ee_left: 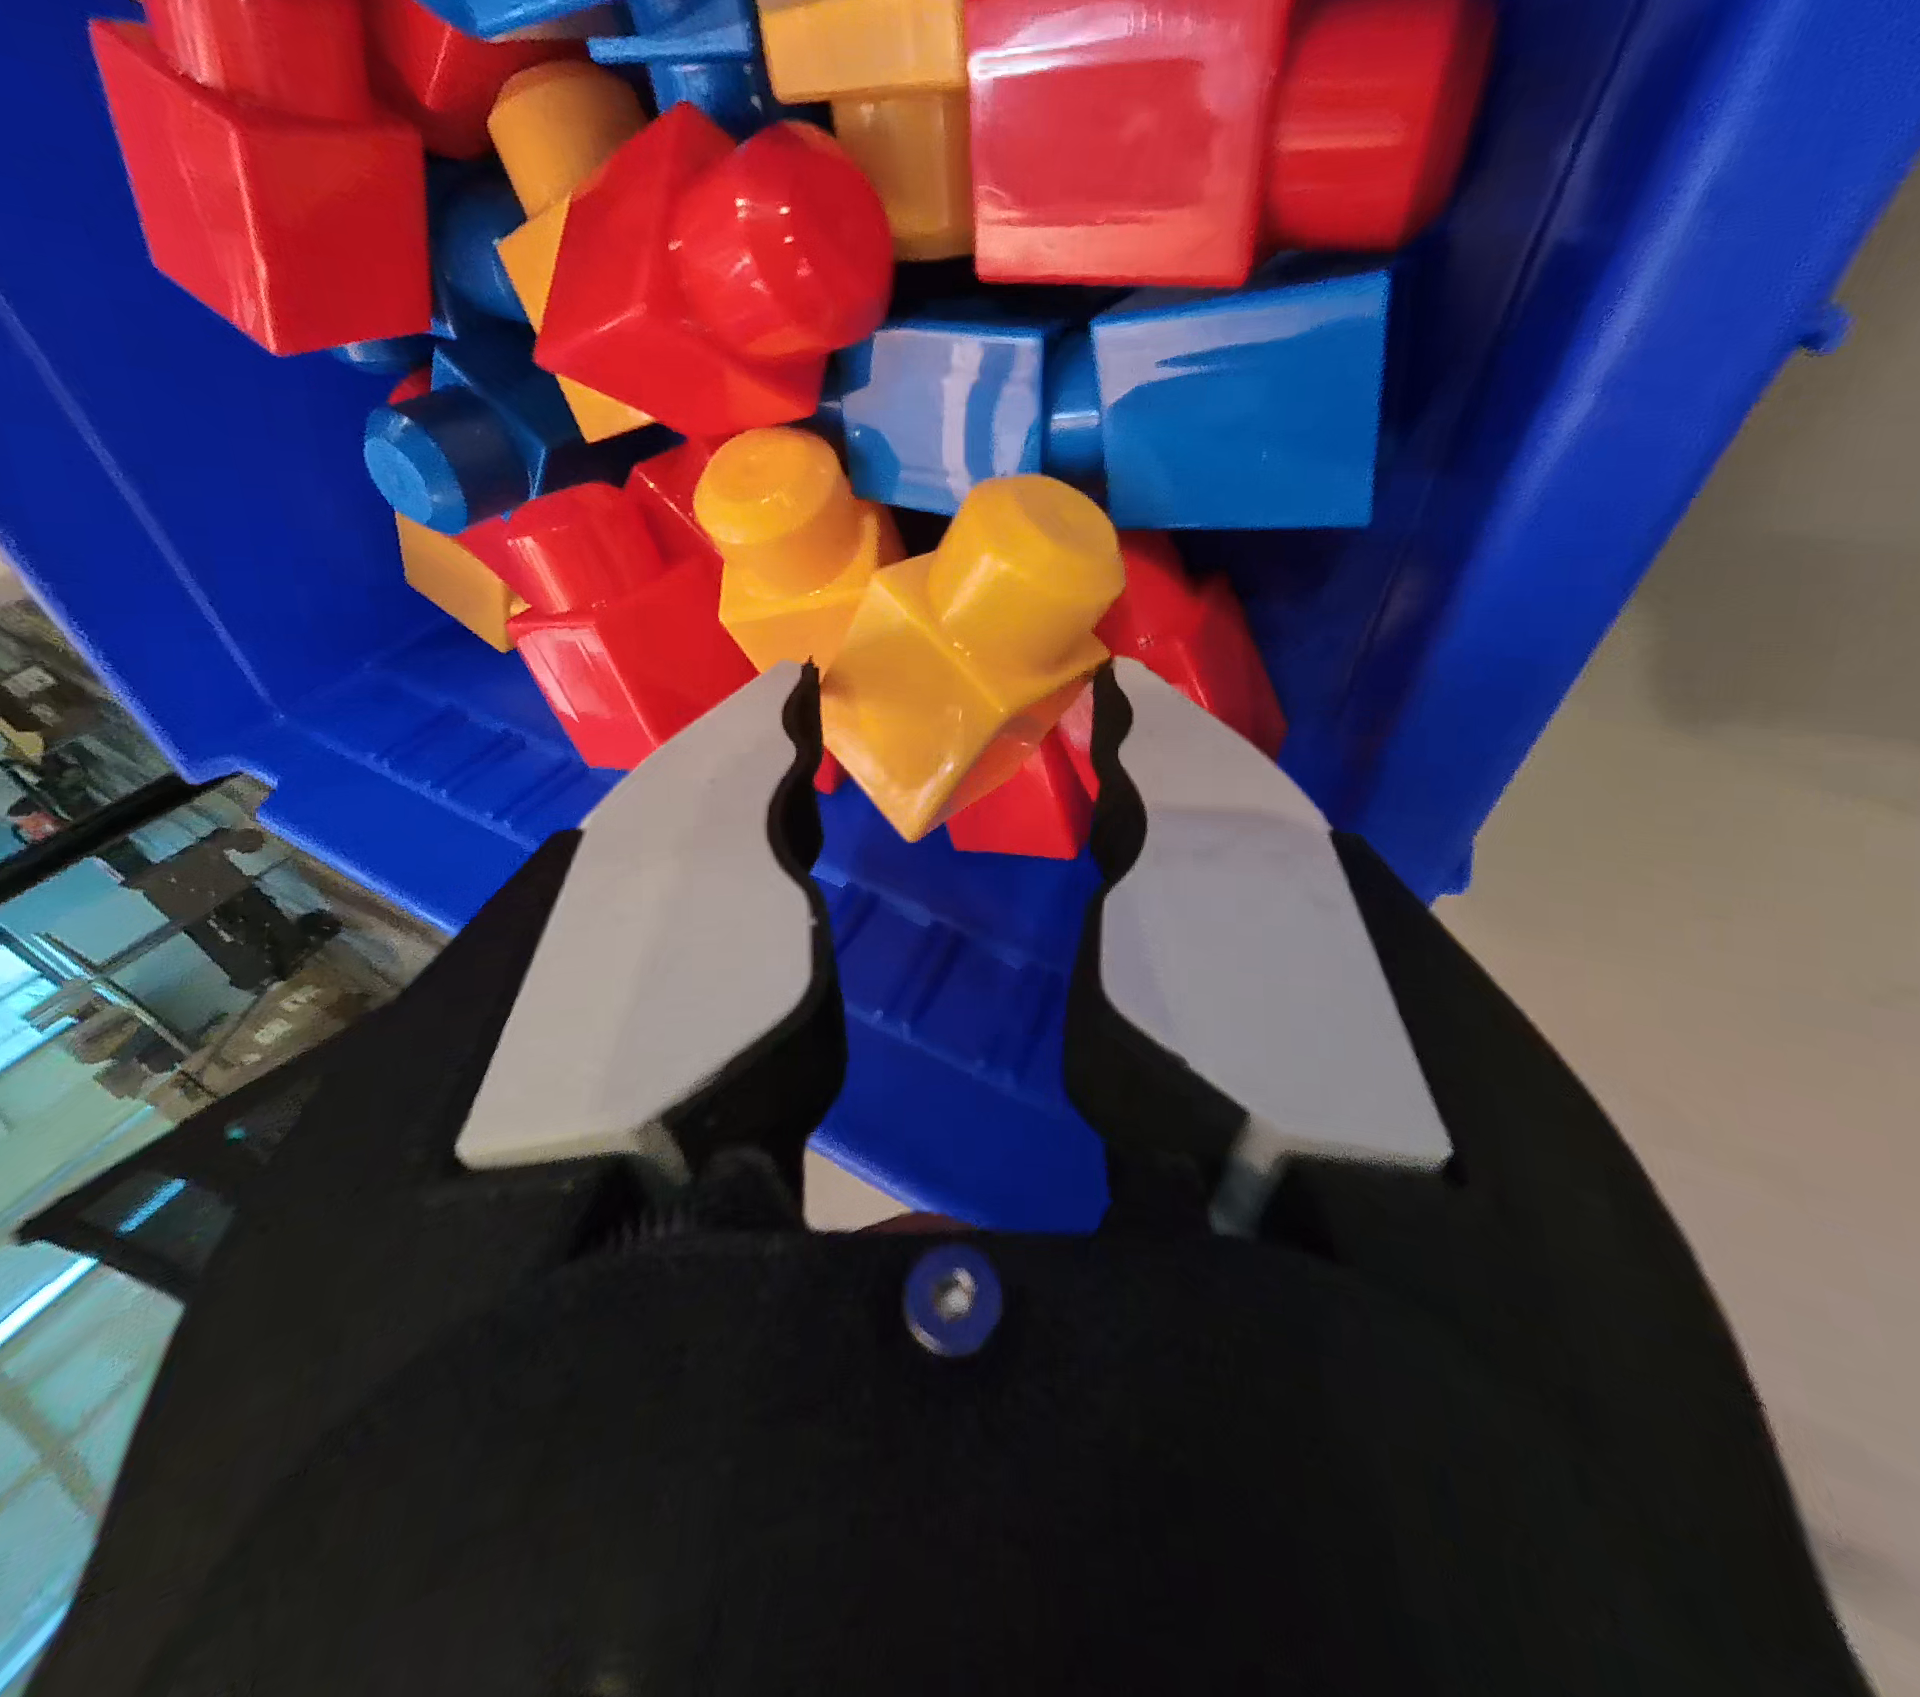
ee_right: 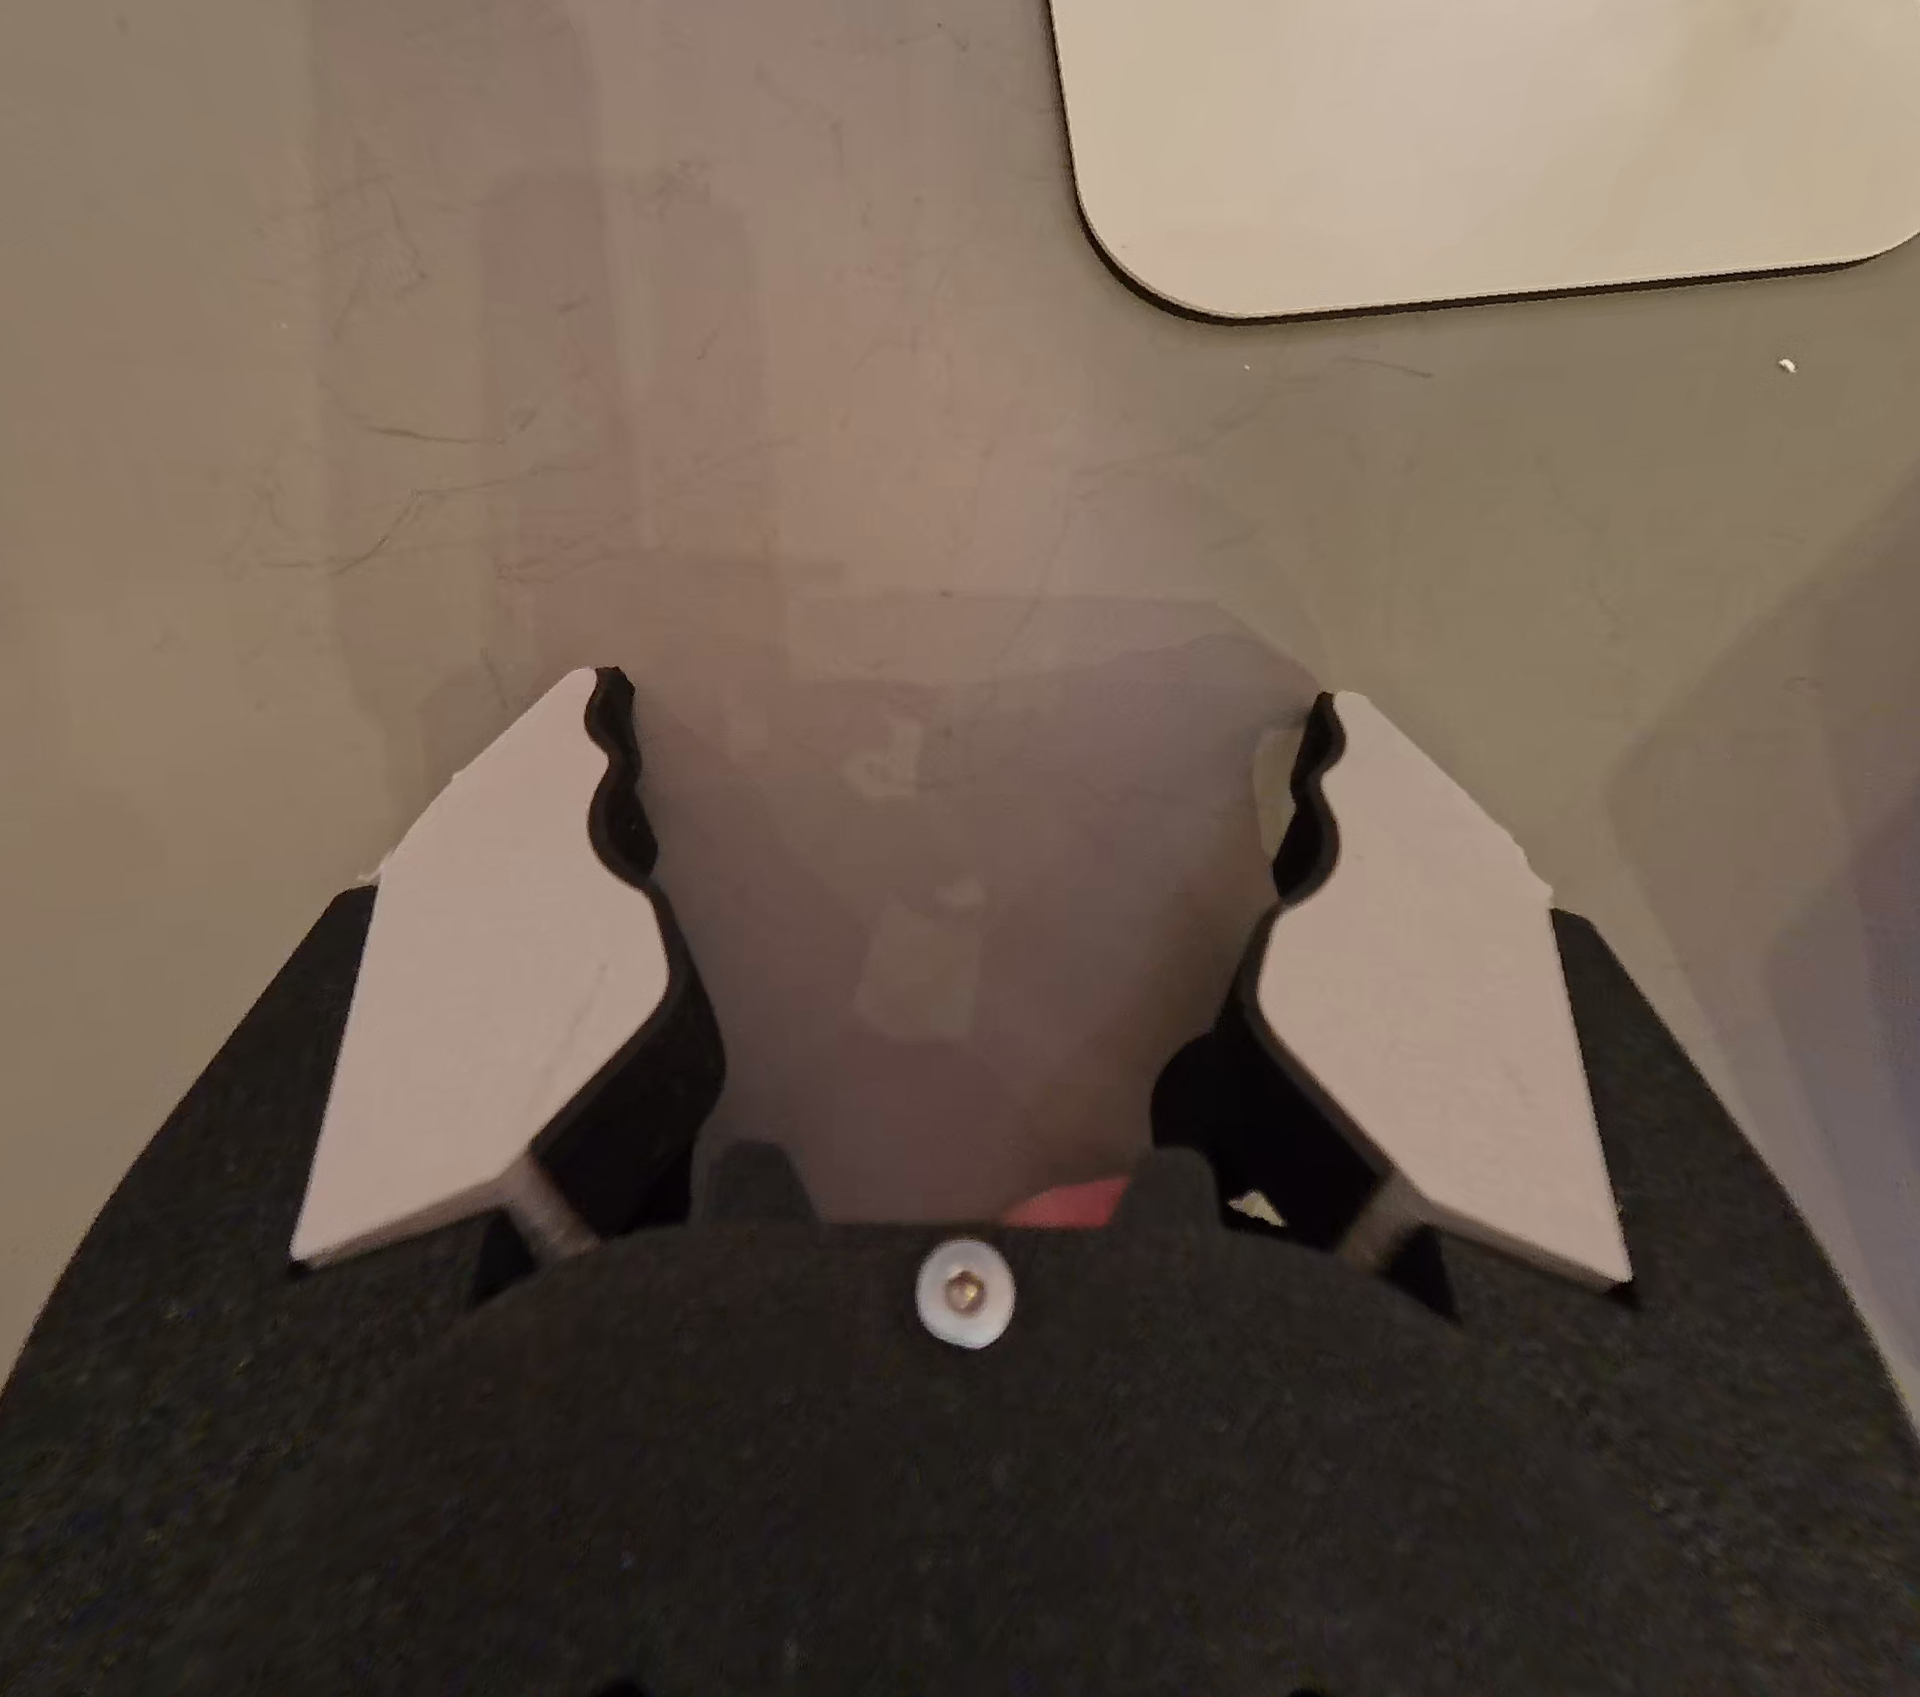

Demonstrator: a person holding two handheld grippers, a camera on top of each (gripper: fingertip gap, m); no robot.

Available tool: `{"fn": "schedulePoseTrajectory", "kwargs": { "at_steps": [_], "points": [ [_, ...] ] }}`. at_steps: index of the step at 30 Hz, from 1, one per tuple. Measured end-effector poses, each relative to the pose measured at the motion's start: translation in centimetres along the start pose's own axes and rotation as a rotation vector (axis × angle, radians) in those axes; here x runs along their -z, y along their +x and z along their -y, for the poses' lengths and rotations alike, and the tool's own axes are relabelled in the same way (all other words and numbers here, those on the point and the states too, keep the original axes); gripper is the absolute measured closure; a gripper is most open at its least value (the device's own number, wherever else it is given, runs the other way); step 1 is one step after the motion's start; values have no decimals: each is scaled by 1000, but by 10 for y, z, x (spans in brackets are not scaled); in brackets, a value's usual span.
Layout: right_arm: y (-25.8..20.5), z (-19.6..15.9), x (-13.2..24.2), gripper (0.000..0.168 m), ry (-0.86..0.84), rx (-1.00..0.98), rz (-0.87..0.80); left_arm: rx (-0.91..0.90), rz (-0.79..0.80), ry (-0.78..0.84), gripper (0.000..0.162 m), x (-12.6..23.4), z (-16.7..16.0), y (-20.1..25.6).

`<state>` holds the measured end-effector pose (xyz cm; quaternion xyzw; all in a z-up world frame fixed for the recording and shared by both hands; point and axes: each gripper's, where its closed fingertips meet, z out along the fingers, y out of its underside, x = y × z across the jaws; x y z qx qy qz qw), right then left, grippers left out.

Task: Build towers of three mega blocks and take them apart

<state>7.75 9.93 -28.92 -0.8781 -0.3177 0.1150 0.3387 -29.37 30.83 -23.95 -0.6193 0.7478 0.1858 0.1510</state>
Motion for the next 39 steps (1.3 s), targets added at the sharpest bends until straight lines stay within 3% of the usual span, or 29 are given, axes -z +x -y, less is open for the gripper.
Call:
{"fn": "schedulePoseTrajectory", "kwargs": {
  "at_steps": [7, 8, 9, 10, 12, 14, 19, 24, 30, 36, 39],
  "points": [
    [0, 0, 0, 51, 0, 0, 0, 196, -26, 75, 112, -6, 4, -4],
    [0, 0, 0, 51, 0, 0, 0, 192, -28, 87, 108, -6, 7, -4],
    [0, 0, 0, 51, 0, 0, 0, 190, -33, 80, 86, -8, 8, -5],
    [0, 0, 0, 51, 0, 0, 0, 184, -49, 42, 78, -11, 5, -4],
    [0, 0, 0, 51, 0, 0, 0, 150, -70, 31, 93, -16, 7, -1],
    [0, 0, 0, 51, 0, 1, 1, 140, -66, 7, 90, -19, 7, -3],
    [0, 0, 0, 51, 0, 3, 2, 226, -59, 71, 107, -12, 11, -9],
    [0, -1, 0, 51, 0, 4, 5, 348, -23, 148, 108, -5, 12, -13],
    [0, -1, 0, 51, -1, 7, 9, 597, -64, 485, 108, 39, 47, -26],
    [0, 2, 3, 63, 27, -2, 25, 798, -214, 1065, 108, 130, 135, -18],
    [-4, 18, 11, 62, 131, -39, 42, 851, -291, 1288, 109, 165, 185, -2]
  ]
}}
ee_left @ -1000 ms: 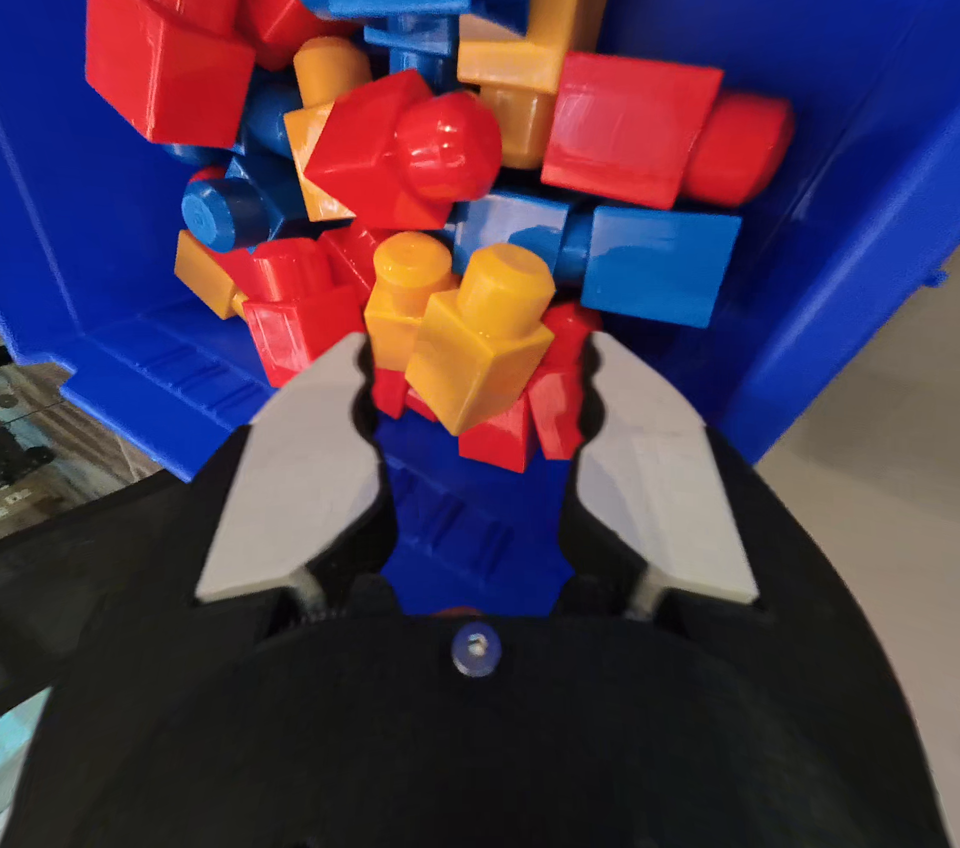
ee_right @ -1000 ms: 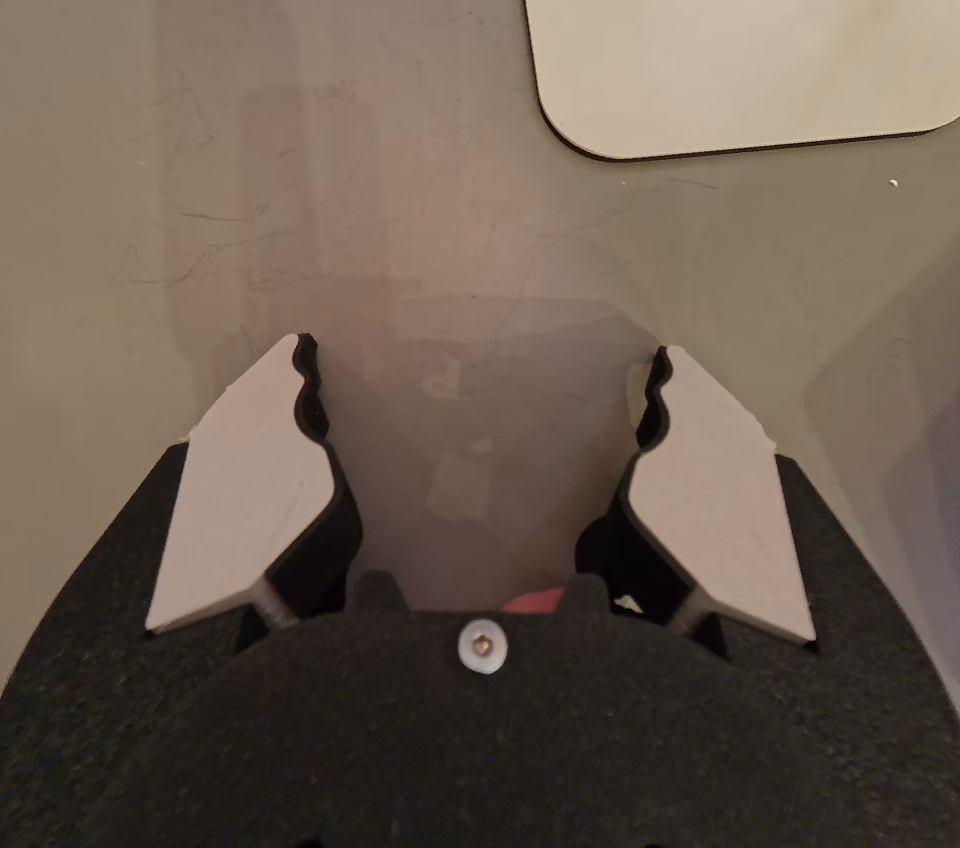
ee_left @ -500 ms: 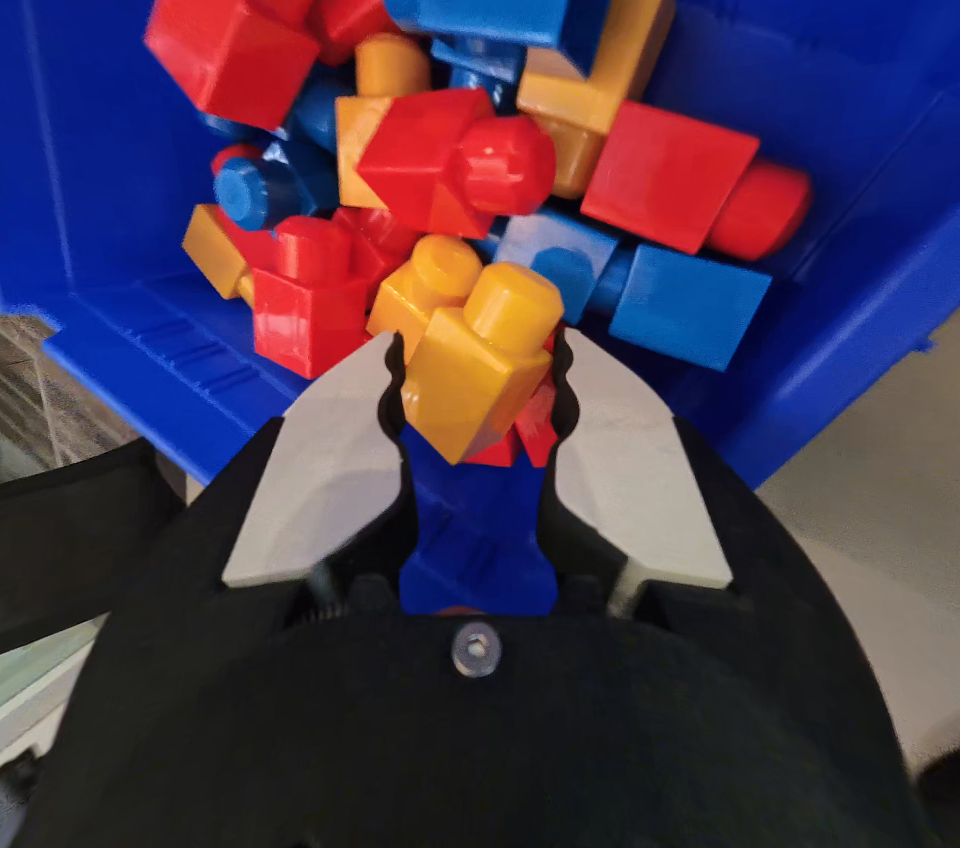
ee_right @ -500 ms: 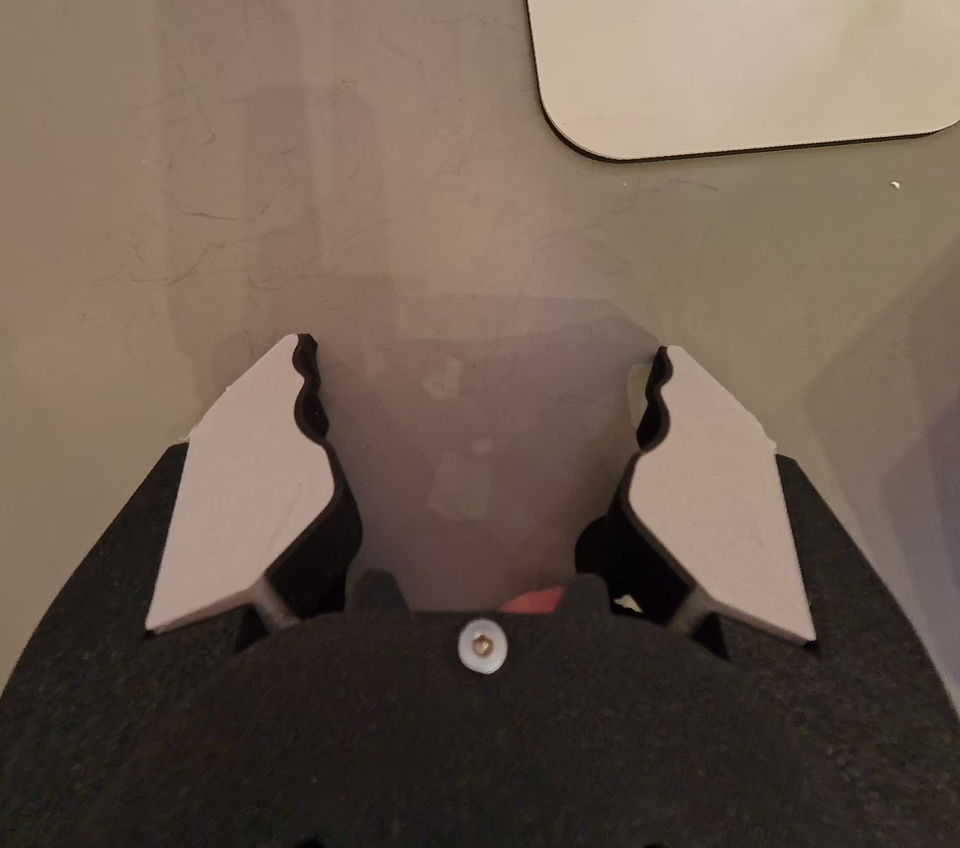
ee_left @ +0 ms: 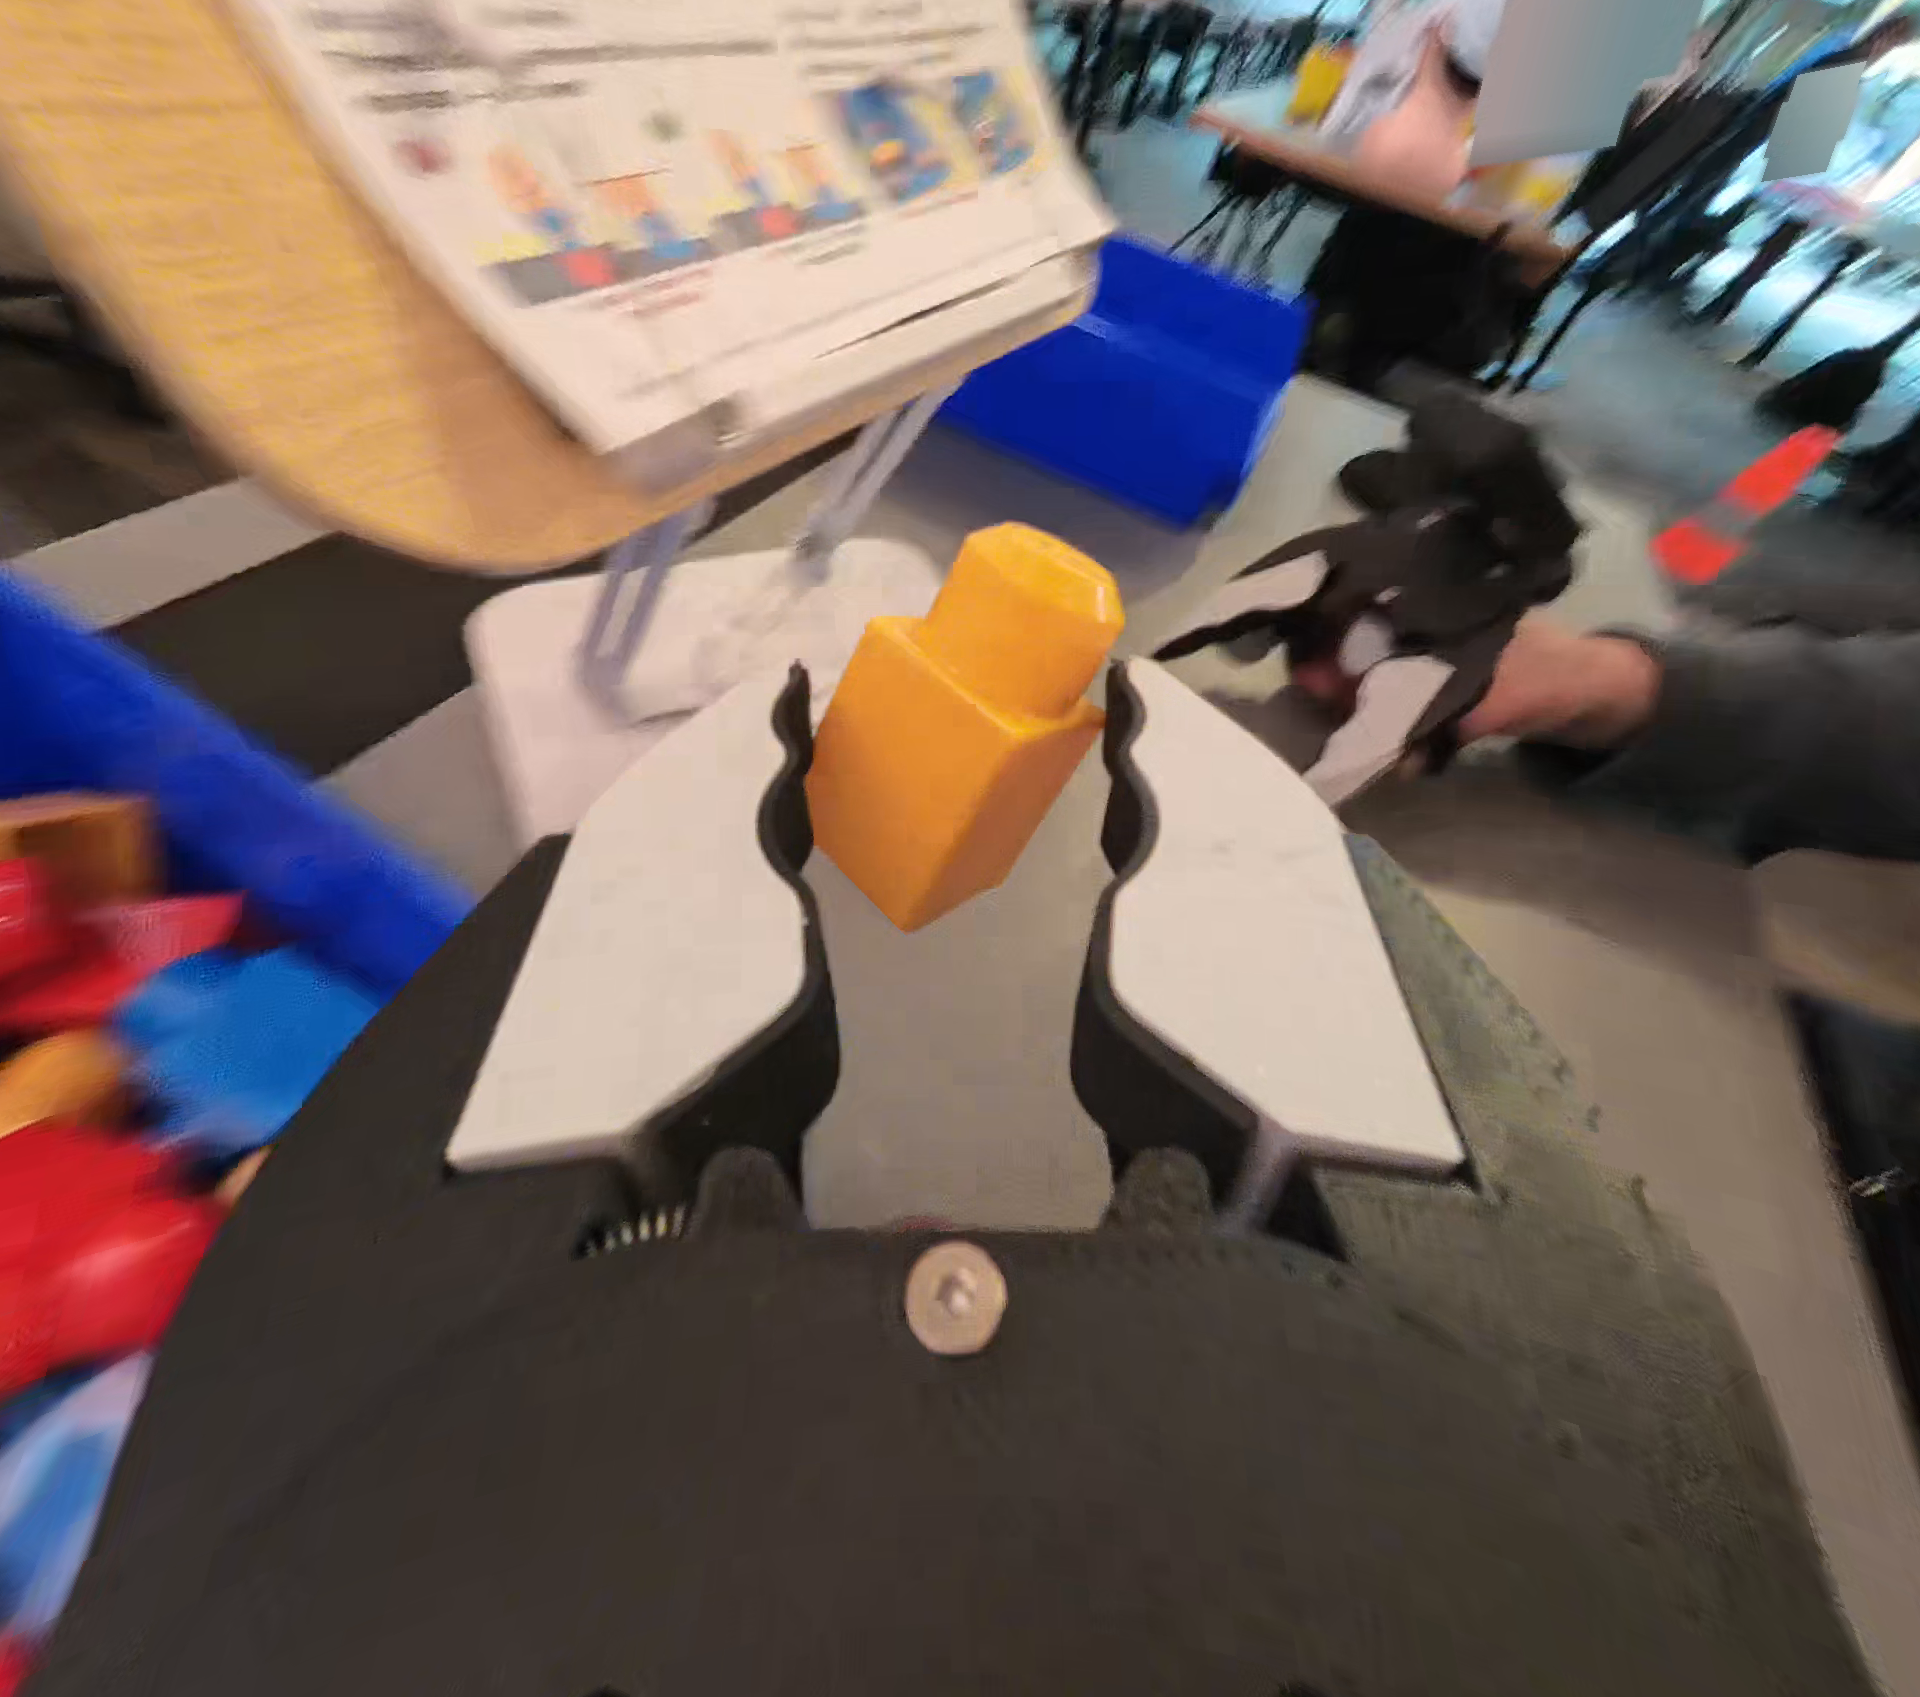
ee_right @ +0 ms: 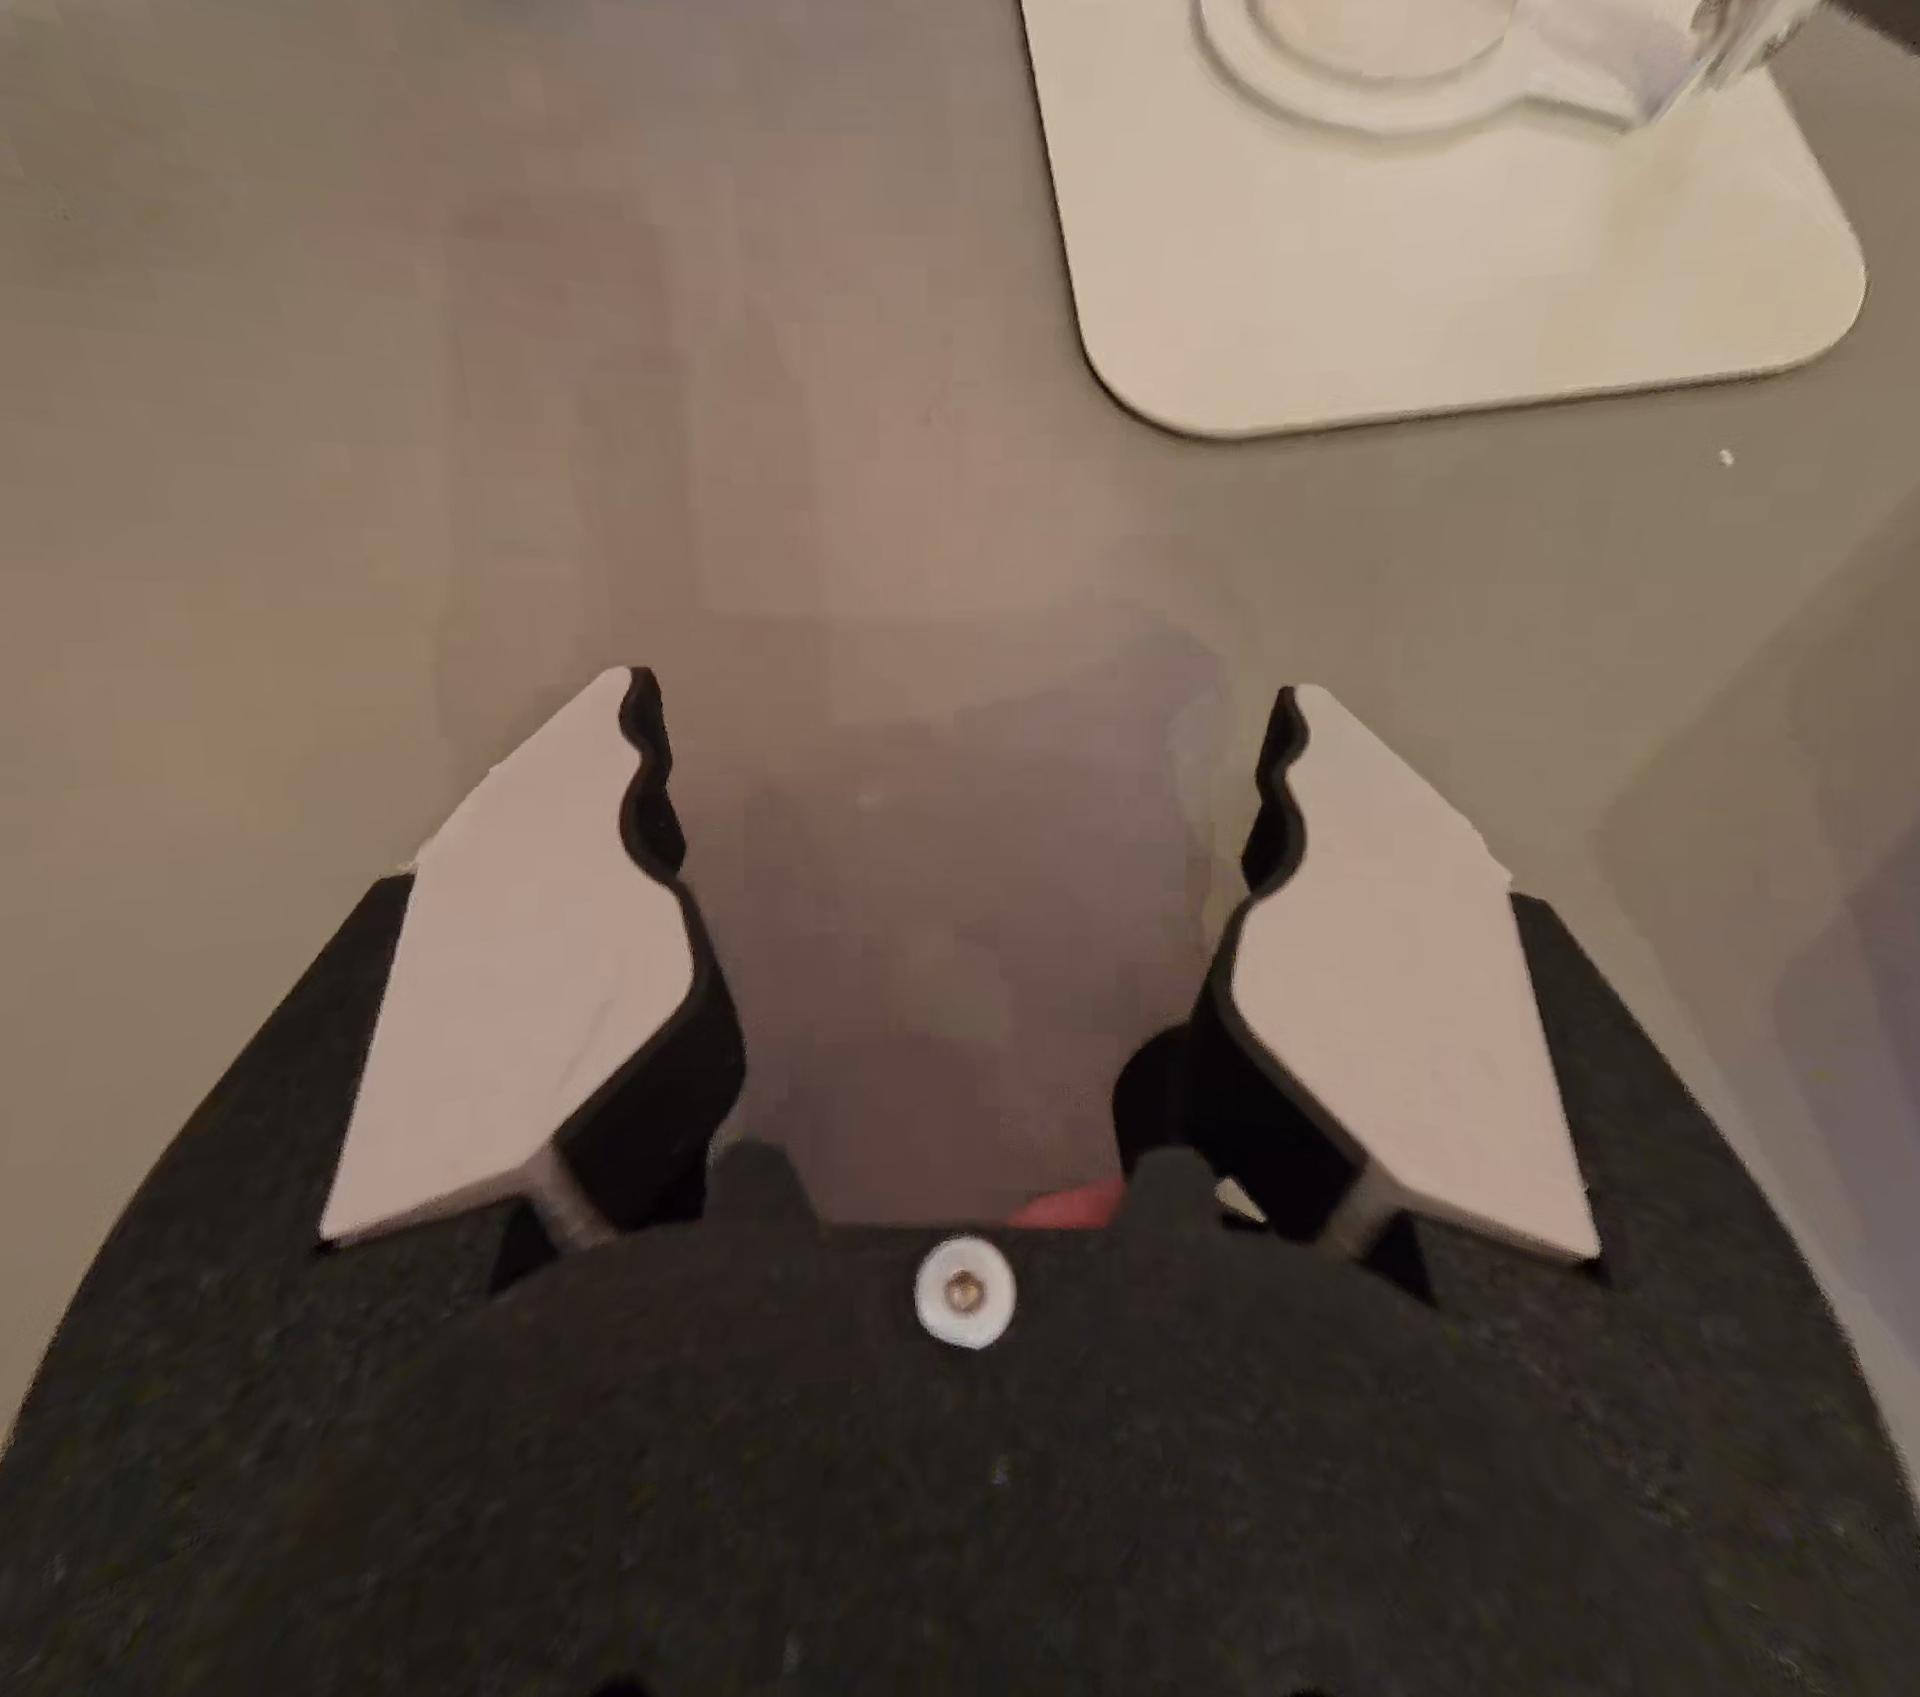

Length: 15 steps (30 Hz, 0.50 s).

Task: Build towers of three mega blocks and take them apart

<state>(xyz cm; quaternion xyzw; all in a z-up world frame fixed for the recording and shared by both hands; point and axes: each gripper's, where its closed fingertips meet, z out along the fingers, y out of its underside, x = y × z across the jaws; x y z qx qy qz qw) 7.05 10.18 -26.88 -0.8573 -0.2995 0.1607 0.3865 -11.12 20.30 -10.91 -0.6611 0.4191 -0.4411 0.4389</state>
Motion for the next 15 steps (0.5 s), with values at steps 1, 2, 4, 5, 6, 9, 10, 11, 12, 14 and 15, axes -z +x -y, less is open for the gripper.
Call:
{"fn": "schedulePoseTrajectory", "kwargs": {
  "at_steps": [1, 2, 4, 5, 6, 9, 10, 11, 12, 14, 15],
  "points": [
    [-4, 8, 3, 64, 46, -8, 19, 21, -23, 35, 109, -11, 2, 14],
    [-8, 16, 6, 65, 89, -11, 30, 43, -43, 85, 109, -21, 5, 28],
    [-19, 35, 14, 69, 192, -11, 60, 115, -117, 164, 109, -43, 8, 58],
    [-25, 45, 20, 72, 254, -13, 72, 140, -120, 196, 109, -54, 8, 68],
    [-29, 54, 25, 74, 305, -12, 76, 166, -132, 239, 109, -64, 8, 79],
    [-41, 71, 38, 80, 385, 19, 89, 200, -144, 275, 109, -93, 2, 106],
    [-43, 74, 41, 82, 404, 21, 89, 207, -162, 286, 109, -99, 1, 115],
    [-45, 77, 44, 84, 425, 14, 96, 217, -183, 272, 109, -106, -3, 124],
    [-48, 81, 47, 86, 449, 5, 112, 224, -195, 259, 109, -113, -6, 132],
    [-52, 84, 50, 87, 478, -9, 131, 257, -218, 289, 110, -119, -7, 144],
    [-53, 86, 51, 88, 488, -12, 137, 275, -232, 291, 109, -122, -9, 150]
  ]
}}
